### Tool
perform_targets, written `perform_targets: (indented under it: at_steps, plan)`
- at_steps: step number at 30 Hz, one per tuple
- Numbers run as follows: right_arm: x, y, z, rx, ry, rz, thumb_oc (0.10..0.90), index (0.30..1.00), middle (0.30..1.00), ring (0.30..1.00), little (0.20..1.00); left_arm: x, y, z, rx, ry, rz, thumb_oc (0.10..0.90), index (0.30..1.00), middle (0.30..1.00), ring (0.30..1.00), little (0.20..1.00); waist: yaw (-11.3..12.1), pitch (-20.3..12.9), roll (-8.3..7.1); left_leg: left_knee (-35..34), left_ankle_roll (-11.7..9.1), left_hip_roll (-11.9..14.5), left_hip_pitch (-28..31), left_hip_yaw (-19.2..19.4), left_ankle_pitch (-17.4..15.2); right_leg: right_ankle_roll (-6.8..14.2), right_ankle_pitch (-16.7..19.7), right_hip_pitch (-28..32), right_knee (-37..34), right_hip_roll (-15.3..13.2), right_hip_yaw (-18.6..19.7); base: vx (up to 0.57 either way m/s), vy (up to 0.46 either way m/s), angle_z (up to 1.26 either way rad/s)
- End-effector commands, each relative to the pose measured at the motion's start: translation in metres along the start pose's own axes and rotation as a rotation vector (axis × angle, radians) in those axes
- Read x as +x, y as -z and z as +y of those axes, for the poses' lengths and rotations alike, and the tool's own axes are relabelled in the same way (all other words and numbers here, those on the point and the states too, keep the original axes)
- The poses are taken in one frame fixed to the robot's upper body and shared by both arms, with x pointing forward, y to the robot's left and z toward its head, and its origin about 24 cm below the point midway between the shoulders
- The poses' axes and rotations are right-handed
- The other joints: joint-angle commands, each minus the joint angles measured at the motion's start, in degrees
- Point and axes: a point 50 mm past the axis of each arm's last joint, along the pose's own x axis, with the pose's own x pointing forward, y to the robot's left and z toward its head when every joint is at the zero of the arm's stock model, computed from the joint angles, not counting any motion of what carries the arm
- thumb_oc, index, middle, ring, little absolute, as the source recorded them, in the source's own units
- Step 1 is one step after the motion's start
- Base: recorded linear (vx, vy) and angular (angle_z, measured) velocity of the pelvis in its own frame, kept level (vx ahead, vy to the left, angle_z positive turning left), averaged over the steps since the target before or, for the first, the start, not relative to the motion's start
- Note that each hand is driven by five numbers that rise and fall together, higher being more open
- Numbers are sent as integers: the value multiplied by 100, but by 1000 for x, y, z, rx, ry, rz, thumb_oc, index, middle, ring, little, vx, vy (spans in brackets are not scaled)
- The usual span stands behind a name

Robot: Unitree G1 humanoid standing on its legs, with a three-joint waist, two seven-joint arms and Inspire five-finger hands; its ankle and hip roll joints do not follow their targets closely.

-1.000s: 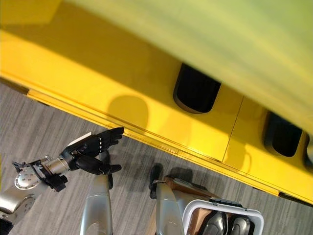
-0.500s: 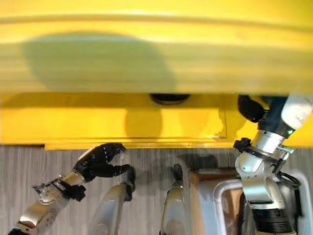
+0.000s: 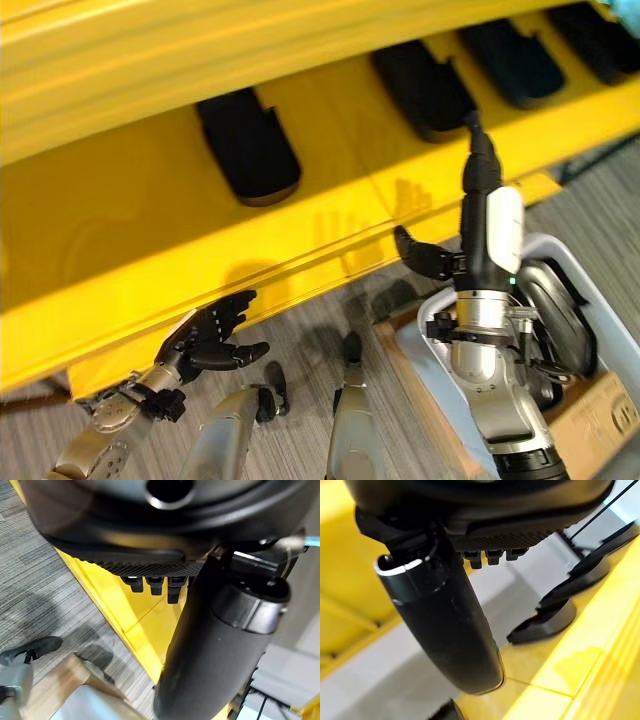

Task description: Move parts from the plastic box to the shelf.

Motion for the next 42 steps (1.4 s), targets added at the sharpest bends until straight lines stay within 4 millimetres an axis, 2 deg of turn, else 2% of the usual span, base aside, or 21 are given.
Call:
perform_targets:
  at_steps: [1,3,4,5,6,7,9,13,17,22,25,28,31,33,34,35,36,38,40,41,42]
  plan:
    - [5,-10,-19,-45,45,-109,900,1000,1000,1000,1000,-6,-72,2,-16,-12,-411,900,1000,1000,1000,1000,227,-969,123,-1238,-607,-2,1153,-883,-227,413,-1622,1108,921,-657,-578,-25,-208,-69]
    - [2,-7,-18,-50,43,-75,900,1000,1000,1000,1000,-12,-68,8,-25,-29,-386,900,1000,1000,1000,1000,376,-1058,87,-1268,-686,127,1092,-771,-131,437,-1591,1491,894,-835,-851,-31,-334,-77]
    - [0,-6,-16,-44,36,-58,900,1000,1000,1000,1000,-15,-65,13,-34,-42,-372,900,1000,1000,1000,1000,481,-1111,64,-1248,-776,228,1121,-735,-204,542,-1601,1740,910,-952,-976,-52,-521,-74]
    - [6,-5,-14,-35,-9,-42,900,1000,1000,1000,1000,-20,-65,21,-60,-83,-368,900,1000,1000,1000,1000,597,-1157,-14,-1231,-1028,653,1081,-442,10,601,-1726,2001,782,-1047,-1332,-39,-558,-95]
    - [8,-5,-14,-57,-19,-48,900,1000,1000,1000,1000,-21,-66,25,-68,-104,-368,900,1000,1000,1000,1000,619,-1160,-80,-1197,-1205,858,992,-312,125,667,-2022,2205,455,-841,-1520,-93,-605,-145]
    - [8,-3,-14,-69,-39,-31,900,1000,1000,1000,1000,-23,-65,29,-70,-124,-367,900,1000,1000,1000,1000,626,-1167,-141,-1156,-1343,1024,944,-243,225,712,-2079,2320,260,-738,-1680,-31,-367,-149]
    - [8,1,-17,-95,-47,-1,900,1000,1000,1000,1000,-24,-63,32,-108,-143,-365,900,1000,1000,1000,1000,576,-1149,-211,-1130,-1503,1243,894,-224,412,726,-2145,2379,118,-577,-1708,-20,-332,-84]
    - [0,13,-33,-164,-50,67,900,1000,1000,1000,1000,-27,-59,31,-176,-146,-374,900,1000,1000,1000,1000,393,-1135,-226,-1395,-1638,1365,1009,-153,689,690,-2342,2327,150,-393,-1666,-19,-173,-41]
    - [-8,27,-47,-240,-39,145,900,1000,1000,1000,1000,-29,-49,29,-198,-143,-350,900,1000,1000,1000,1000,162,-1188,-175,-1719,-1709,1386,1275,-19,858,581,-2370,2268,107,-290,-1556,5,-78,-45]
    - [-7,33,-48,-306,-31,176,900,1000,1000,1000,1000,-20,-49,25,-195,-98,-334,900,1000,1000,1000,1000,-57,-1207,-73,-1902,-1762,1407,1493,158,924,516,-2291,2091,73,-197,-1484,-73,-53,-19]
    - [-1,33,-45,-355,-51,158,900,1000,1000,1000,1000,-6,-57,13,-167,-20,-346,900,1000,1000,1000,1000,-231,-1199,-4,-2107,-1799,1414,1692,319,988,516,-2164,1922,13,-148,-1426,-149,-122,-23]
    - [8,27,-40,-376,-87,98,900,1000,1000,1000,1000,2,-63,4,-149,11,-372,900,1000,1000,1000,1000,-317,-1152,54,-2141,-1796,1480,1837,486,988,469,-2245,1790,252,-132,-1531,-117,-137,-34]
    - [15,24,-38,-384,-137,61,900,1000,1000,1000,1000,8,-70,-4,-139,40,-397,900,1000,1000,1000,1000,-378,-1097,83,-2089,-1828,1588,1887,472,981,374,-2395,1701,509,-129,-1471,-112,-292,-35]
    - [22,18,-36,-417,-190,11,900,1000,1000,1000,1000,12,-73,-8,-153,49,-416,900,1000,1000,1000,1000,-433,-1096,112,-1987,-1890,1698,1923,346,1083,257,-2529,1665,657,-54,-1336,-14,-284,-21]
    - [29,10,-30,-427,-222,-59,900,1000,1000,1000,1000,13,-74,-8,-163,37,-429,900,1000,1000,1000,1000,-404,-1105,126,-1904,-1913,1700,2003,59,1151,169,-2609,1637,757,11,-1145,23,-181,-8]
    - [31,8,-28,-433,-229,-81,900,1000,1000,1000,1000,14,-74,-8,-167,33,-433,900,1000,1000,1000,1000,-398,-1102,128,-1883,-1926,1700,2015,-19,1178,152,-2622,1624,782,24,-1096,8,-246,-32]
    - [42,-5,-17,-406,-262,-163,900,1000,1000,1000,1000,14,-76,-6,-161,-1,-456,900,1000,1000,1000,1000,-268,-1084,146,-1787,-1853,1571,1954,-591,1331,27,-2557,1556,790,154,-841,29,-211,-78]
    - [49,-19,-2,-377,-316,-268,900,1000,1000,1000,1000,11,-78,-2,-159,-52,-467,900,1000,1000,1000,1000,-65,-1059,159,-1666,-1653,1045,1813,-1349,1134,-32,-2604,1565,798,360,-477,126,-194,-151]
    - [51,-24,4,-372,-336,-304,900,1000,1000,1000,1000,10,-76,0,-152,-59,-457,900,1000,1000,1000,1000,31,-1048,174,-1657,-1590,872,1713,-1523,1129,-86,-2594,1618,744,481,-382,146,-106,-105]
    - [52,-26,6,-377,-350,-304,900,1000,1000,1000,1000,9,-74,0,-150,-49,-448,900,1000,1000,1000,1000,55,-1050,204,-1821,-1648,905,1648,-1488,1263,-106,-2619,1672,710,533,-417,150,-14,-52]
    - [51,-27,6,-381,-348,-307,900,1000,1000,1000,1000,9,-72,0,-153,-36,-441,900,1000,1000,1000,1000,61,-1050,239,-2036,-1793,1012,1537,-1463,1615,-126,-2643,1723,669,573,-475,137,52,-41]
